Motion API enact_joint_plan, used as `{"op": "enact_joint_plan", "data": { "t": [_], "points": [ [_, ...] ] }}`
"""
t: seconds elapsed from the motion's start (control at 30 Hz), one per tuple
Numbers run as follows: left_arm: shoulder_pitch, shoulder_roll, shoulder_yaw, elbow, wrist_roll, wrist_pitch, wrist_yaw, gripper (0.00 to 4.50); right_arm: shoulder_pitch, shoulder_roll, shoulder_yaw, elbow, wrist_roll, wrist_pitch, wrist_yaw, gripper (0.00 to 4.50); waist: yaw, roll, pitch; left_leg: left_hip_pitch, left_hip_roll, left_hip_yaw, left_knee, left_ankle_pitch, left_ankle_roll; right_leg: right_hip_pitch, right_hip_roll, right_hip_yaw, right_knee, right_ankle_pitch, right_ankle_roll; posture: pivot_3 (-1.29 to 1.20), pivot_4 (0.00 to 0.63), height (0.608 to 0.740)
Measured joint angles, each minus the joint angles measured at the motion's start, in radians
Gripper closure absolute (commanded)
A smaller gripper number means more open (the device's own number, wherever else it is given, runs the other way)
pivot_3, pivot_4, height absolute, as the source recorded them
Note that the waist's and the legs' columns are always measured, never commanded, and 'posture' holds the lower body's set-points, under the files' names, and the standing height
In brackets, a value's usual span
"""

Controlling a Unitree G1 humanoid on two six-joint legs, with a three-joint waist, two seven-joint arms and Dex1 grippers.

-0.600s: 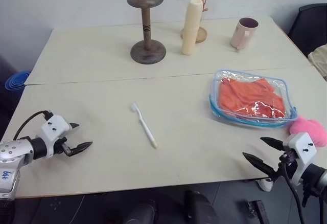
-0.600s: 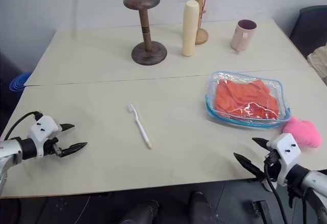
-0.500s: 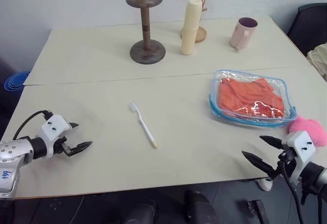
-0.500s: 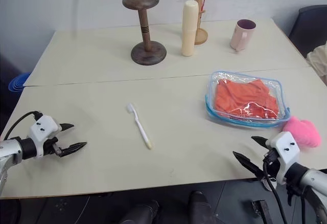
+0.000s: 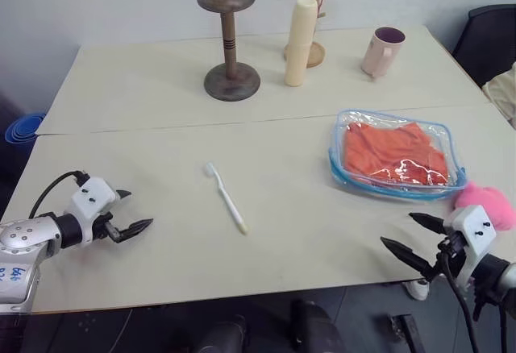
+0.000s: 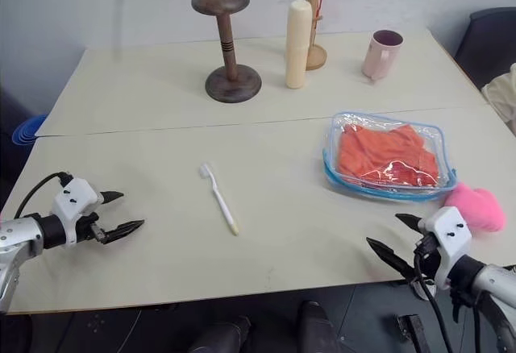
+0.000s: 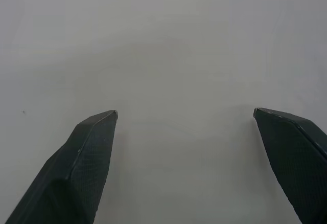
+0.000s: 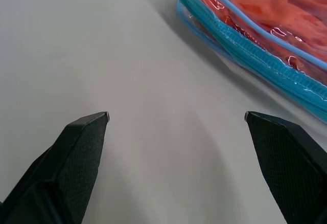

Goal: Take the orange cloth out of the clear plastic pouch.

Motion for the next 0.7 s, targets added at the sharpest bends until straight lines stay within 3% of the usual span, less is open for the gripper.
{"op": "enact_joint_plan", "data": {
  "t": [0.5, 0.7],
  "points": [
    [-0.010, 0.000, 0.002, -0.065, -0.043, 0.093, 0.001, 0.00, 0.000, 0.000, 0.003, -0.026, 0.042, 0.033, 0.001, 0.04, 0.001, 0.000, 0.000, 0.000, 0.000, 0.000, 0.000, 0.000, 0.000, 0.000, 0.000, 0.000, 0.000, 0.000, 0.000, 0.00, 0.150, 0.740],
    [-0.073, -0.021, -0.007, -0.242, -0.149, 0.371, 0.069, 0.00, -0.012, -0.044, 0.005, -0.063, 0.073, 0.043, 0.030, 0.04, 0.002, 0.000, 0.000, -0.001, 0.000, 0.000, 0.001, 0.000, 0.000, 0.000, 0.000, 0.001, 0.000, 0.000, 0.000, 0.00, 0.150, 0.740]
  ]
}}
